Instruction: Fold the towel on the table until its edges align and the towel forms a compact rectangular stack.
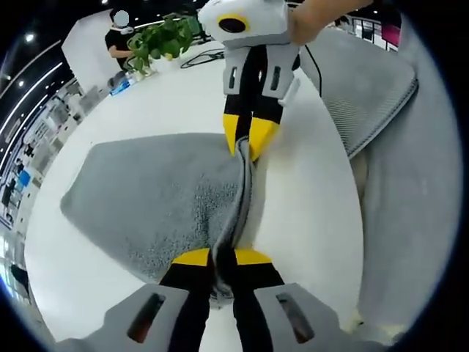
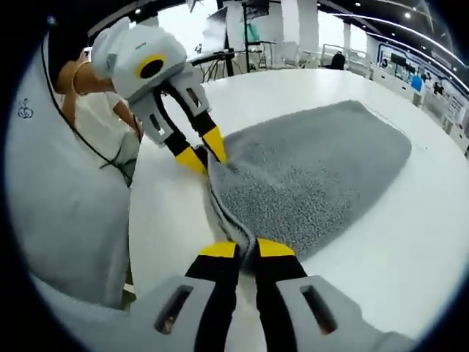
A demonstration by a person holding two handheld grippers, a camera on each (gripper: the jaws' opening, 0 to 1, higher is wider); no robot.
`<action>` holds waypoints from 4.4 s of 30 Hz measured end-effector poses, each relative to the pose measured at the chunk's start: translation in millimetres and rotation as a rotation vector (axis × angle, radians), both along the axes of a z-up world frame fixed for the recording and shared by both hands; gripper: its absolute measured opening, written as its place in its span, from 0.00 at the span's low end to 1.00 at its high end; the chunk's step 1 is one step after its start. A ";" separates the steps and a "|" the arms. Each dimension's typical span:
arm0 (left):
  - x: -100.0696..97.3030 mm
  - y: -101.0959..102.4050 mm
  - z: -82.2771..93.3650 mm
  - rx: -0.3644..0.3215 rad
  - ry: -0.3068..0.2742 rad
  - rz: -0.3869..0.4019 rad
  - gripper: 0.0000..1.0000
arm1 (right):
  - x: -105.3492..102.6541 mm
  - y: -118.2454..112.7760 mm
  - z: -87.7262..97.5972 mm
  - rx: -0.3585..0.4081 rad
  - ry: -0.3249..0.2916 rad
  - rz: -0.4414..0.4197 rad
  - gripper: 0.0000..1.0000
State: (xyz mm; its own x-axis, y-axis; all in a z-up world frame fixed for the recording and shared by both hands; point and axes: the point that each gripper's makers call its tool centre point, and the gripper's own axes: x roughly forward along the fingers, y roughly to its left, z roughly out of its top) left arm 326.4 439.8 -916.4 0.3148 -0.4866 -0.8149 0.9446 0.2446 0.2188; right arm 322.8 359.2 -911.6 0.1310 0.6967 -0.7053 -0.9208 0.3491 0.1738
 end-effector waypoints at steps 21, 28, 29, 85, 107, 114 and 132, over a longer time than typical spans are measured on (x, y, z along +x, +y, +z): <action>0.6 -3.3 18.3 -0.086 -0.002 0.087 0.06 | -7.6 -4.7 8.4 -0.084 -0.129 0.160 0.09; 1.9 -5.1 21.0 -0.077 0.007 0.078 0.06 | -10.9 -5.5 1.7 -0.143 -0.184 0.244 0.13; 2.1 -5.3 21.3 -0.077 0.010 0.080 0.06 | -10.9 -4.6 -0.5 -0.155 -0.198 0.262 0.13; 19.4 -6.0 89.6 -0.139 -0.194 0.200 0.06 | 12.5 -7.2 77.9 -0.019 -0.447 0.106 0.03; -8.0 -12.9 150.3 -0.210 -0.257 0.201 0.06 | -17.8 -12.9 143.7 0.117 -0.359 0.073 0.03; -19.3 -11.0 165.7 -0.228 -0.273 0.203 0.06 | -33.8 -11.1 158.9 0.137 -0.335 0.082 0.03; -48.5 -6.5 182.9 -0.252 -0.246 0.187 0.06 | -70.3 -3.9 182.5 0.169 -0.246 0.123 0.03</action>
